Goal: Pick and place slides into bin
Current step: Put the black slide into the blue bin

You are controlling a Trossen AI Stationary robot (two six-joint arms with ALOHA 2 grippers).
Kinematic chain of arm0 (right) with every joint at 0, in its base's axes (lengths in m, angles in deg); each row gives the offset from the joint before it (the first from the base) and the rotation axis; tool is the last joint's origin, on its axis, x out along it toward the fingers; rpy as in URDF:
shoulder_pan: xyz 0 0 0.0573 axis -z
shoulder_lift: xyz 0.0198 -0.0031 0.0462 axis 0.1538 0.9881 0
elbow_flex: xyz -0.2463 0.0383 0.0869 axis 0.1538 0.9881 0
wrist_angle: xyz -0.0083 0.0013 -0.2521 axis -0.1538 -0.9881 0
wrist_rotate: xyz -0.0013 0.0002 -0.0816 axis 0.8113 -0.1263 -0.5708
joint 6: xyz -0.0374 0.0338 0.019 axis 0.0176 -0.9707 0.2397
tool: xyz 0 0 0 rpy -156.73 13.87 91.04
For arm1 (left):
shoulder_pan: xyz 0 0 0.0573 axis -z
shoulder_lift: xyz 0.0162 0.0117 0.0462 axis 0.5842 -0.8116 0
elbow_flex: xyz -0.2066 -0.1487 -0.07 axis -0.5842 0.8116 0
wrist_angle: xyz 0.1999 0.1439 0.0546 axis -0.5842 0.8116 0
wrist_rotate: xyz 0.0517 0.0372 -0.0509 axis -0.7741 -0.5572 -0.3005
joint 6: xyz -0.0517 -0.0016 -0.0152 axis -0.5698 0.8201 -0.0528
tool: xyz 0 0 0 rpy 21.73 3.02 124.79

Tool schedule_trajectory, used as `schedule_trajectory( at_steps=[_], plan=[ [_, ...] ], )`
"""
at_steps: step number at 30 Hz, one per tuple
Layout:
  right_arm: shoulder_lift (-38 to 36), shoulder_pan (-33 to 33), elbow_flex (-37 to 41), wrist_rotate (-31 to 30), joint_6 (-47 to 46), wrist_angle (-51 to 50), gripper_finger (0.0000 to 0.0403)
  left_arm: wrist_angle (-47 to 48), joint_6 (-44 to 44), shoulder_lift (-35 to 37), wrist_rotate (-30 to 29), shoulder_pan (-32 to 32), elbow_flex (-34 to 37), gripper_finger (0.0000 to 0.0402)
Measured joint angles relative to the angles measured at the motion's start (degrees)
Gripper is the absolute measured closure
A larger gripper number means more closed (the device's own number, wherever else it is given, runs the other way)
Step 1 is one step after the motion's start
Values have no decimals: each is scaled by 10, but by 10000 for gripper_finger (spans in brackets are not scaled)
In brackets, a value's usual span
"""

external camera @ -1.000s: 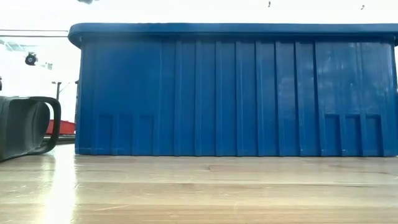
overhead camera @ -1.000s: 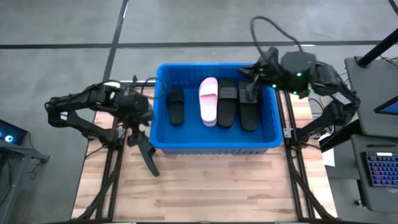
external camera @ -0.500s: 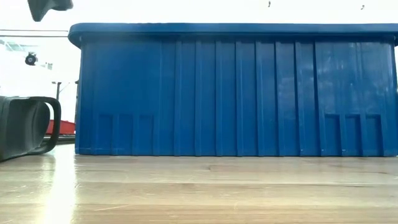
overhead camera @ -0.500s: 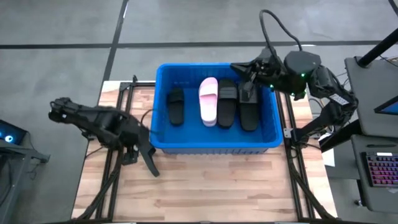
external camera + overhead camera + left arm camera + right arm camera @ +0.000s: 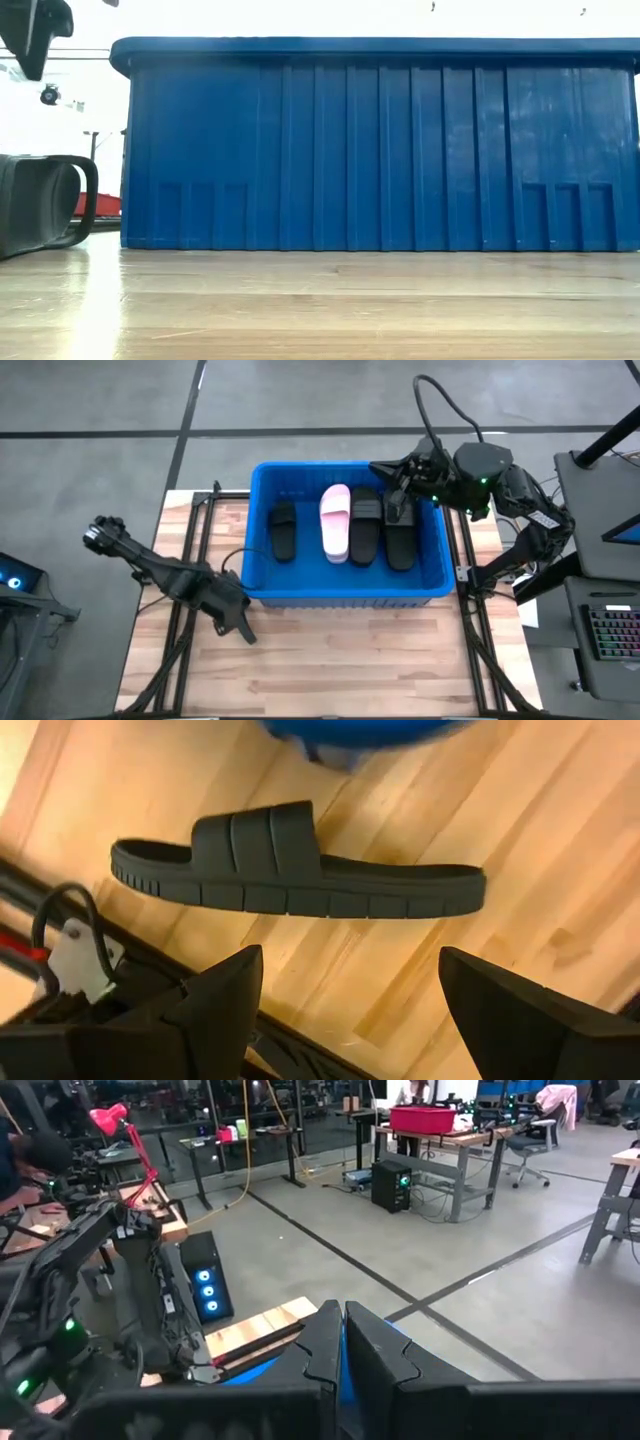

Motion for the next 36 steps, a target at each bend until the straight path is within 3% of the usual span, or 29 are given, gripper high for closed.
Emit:
schedule_trajectory(
  at_steps=[7,15,24,30,36],
  plan=[
    [0,0,0,0,-13,0,394,-4,-30,-91,-17,42,3,116],
    [0,0,0,0,-16,0,394,-6,-79,-173,-107,64,-11,116],
    [0,0,0,0,-15,0,394,-5,-92,-203,-122,64,-8,116],
    [0,0,0,0,-16,2,394,-9,-93,-231,-194,65,4,116],
    [0,0,0,1,-16,2,394,-5,-122,-238,-203,64,9,116]
  ],
)
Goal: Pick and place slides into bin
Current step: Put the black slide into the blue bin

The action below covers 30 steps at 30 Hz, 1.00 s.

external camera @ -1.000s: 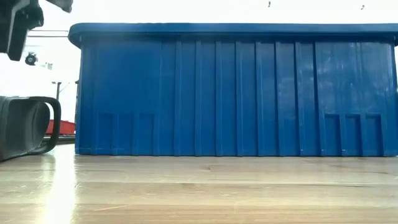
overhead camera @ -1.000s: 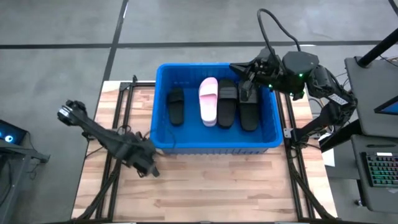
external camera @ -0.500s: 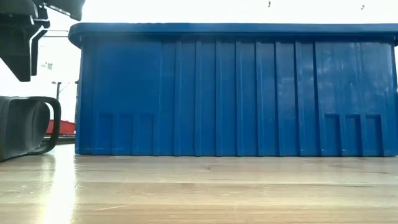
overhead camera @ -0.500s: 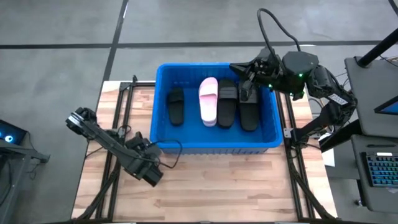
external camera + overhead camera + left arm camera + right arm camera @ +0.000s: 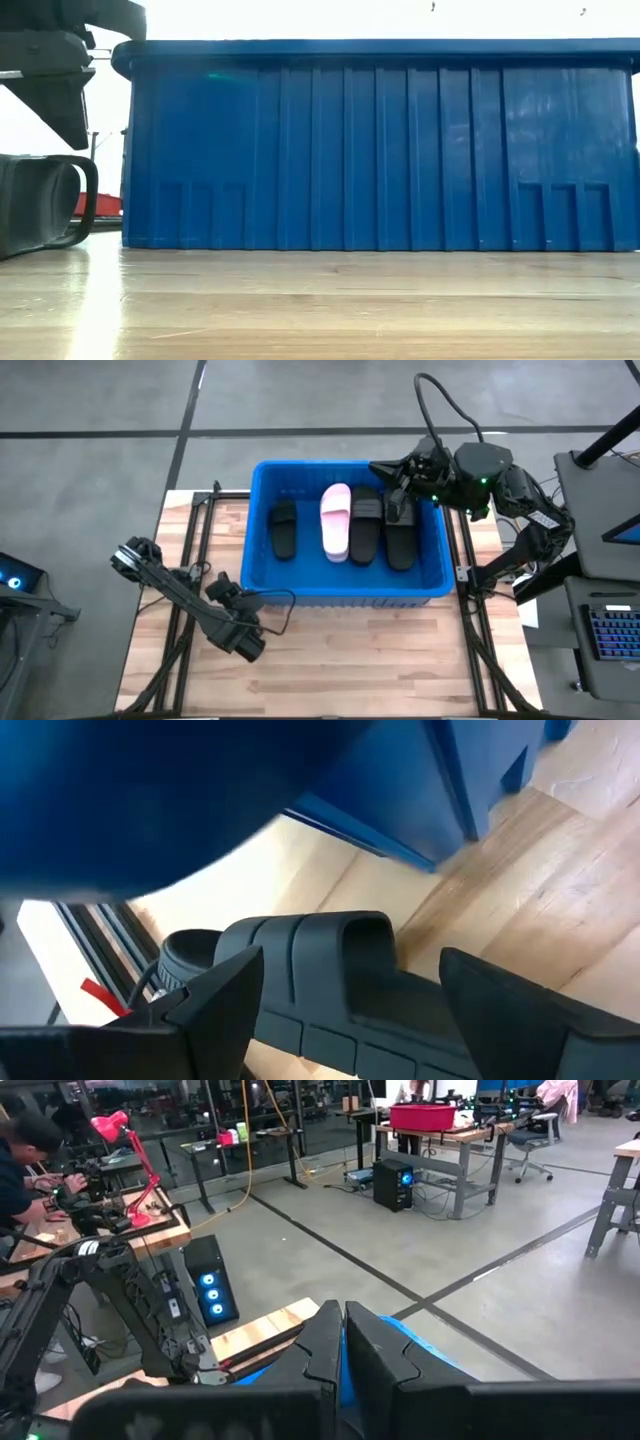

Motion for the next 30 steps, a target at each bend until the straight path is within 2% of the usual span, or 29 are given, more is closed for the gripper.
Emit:
schedule_trajectory(
  at_steps=[10,13,25,30],
  plan=[
    [0,0,0,2,0,0,394,10,0,9,47,11,-4,116],
    [0,0,0,2,-1,1,394,20,9,9,85,24,-10,116],
    [0,0,0,2,-15,1,394,20,-2,4,29,38,29,116],
    [0,0,0,2,-15,2,394,-1,-46,0,5,37,53,116]
  ],
)
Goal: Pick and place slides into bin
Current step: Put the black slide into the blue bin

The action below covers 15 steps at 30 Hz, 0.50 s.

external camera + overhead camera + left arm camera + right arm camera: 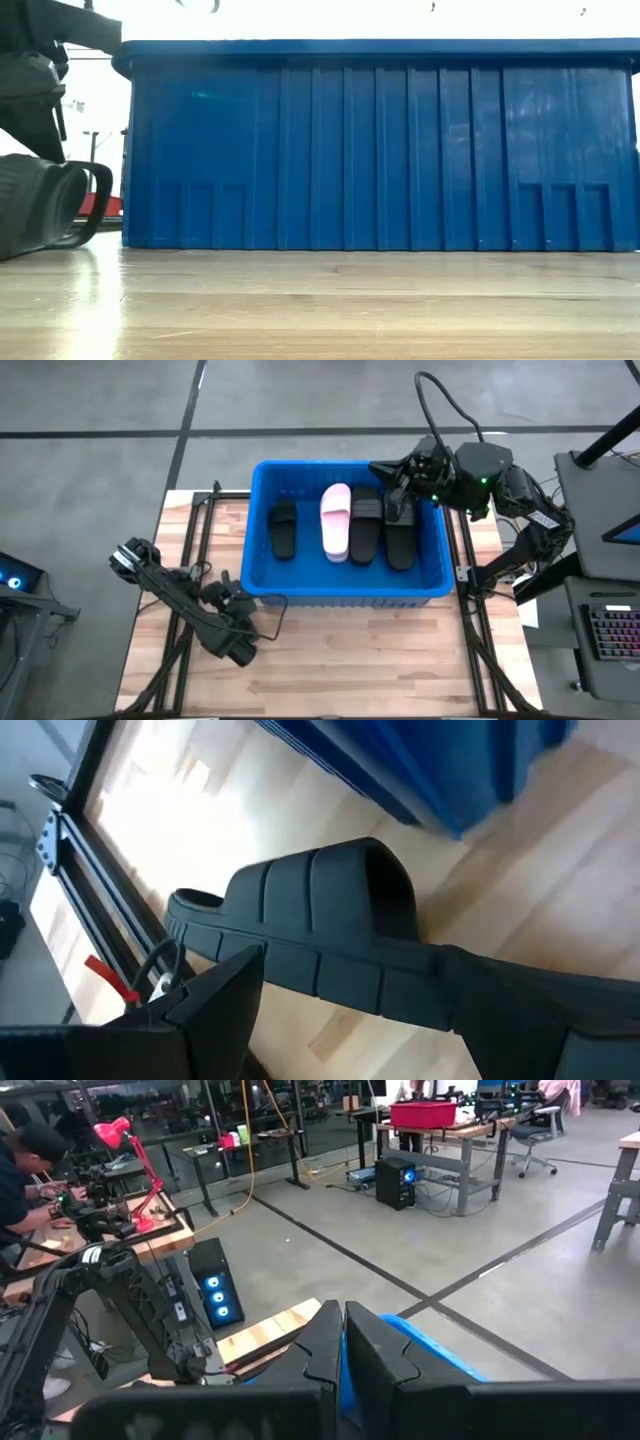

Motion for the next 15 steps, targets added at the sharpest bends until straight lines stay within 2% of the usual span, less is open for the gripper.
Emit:
schedule_trajectory(
  at_steps=[4,11,15],
  plan=[
    [0,0,0,0,0,4,394,1,-38,0,0,0,1,116],
    [0,0,0,0,0,14,394,15,-39,-1,14,-1,-20,116],
    [0,0,0,0,0,14,394,6,-42,-1,-4,-1,-4,116]
  ],
)
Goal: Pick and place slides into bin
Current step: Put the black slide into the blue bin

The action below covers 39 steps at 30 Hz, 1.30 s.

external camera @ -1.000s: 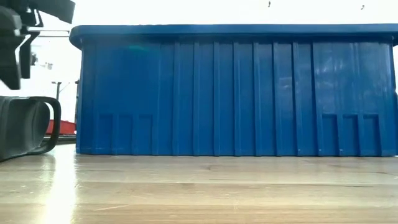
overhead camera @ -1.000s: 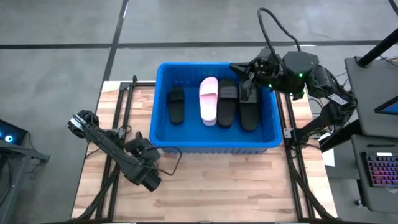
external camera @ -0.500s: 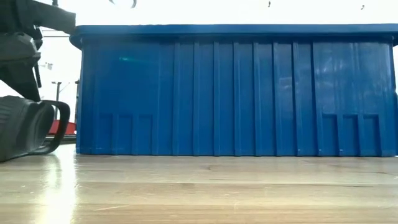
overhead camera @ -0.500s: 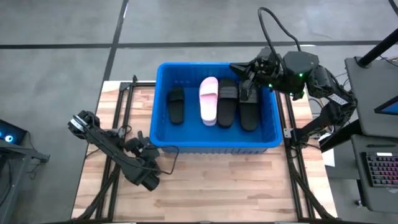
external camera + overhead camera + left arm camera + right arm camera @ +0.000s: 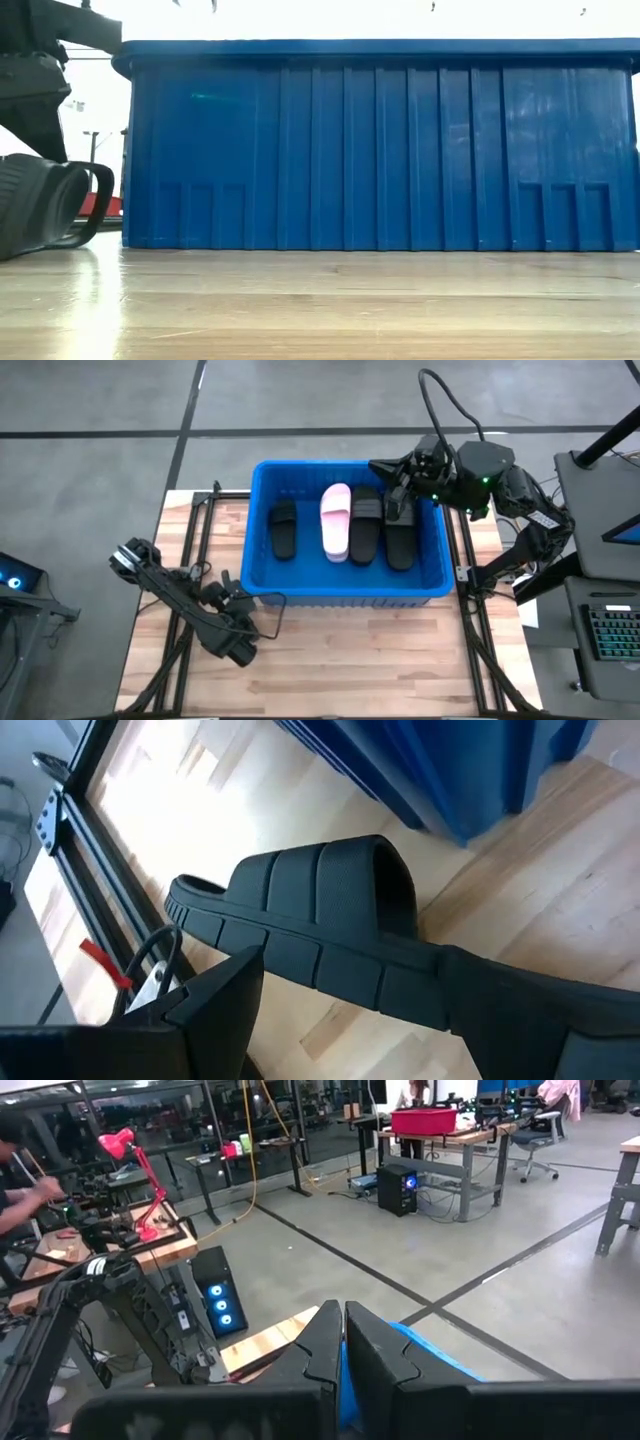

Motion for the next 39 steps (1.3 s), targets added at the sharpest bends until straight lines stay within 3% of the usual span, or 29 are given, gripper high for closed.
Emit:
schedule_trajectory(
  at_steps=[8,14,24,34,36,39],
  plan=[
    [0,0,0,0,0,0,394,-16,-3,-4,-7,-5,26,116],
    [0,0,0,2,0,0,394,-9,-1,-2,73,-6,22,116],
    [0,0,0,2,0,0,394,-2,0,1,101,-2,20,116],
    [0,0,0,3,1,0,394,20,-15,1,176,5,26,116],
    [0,0,0,3,1,0,394,30,-25,-4,145,4,38,119],
    [0,0,0,3,3,-1,394,33,-31,-2,149,3,51,137]
  ],
)
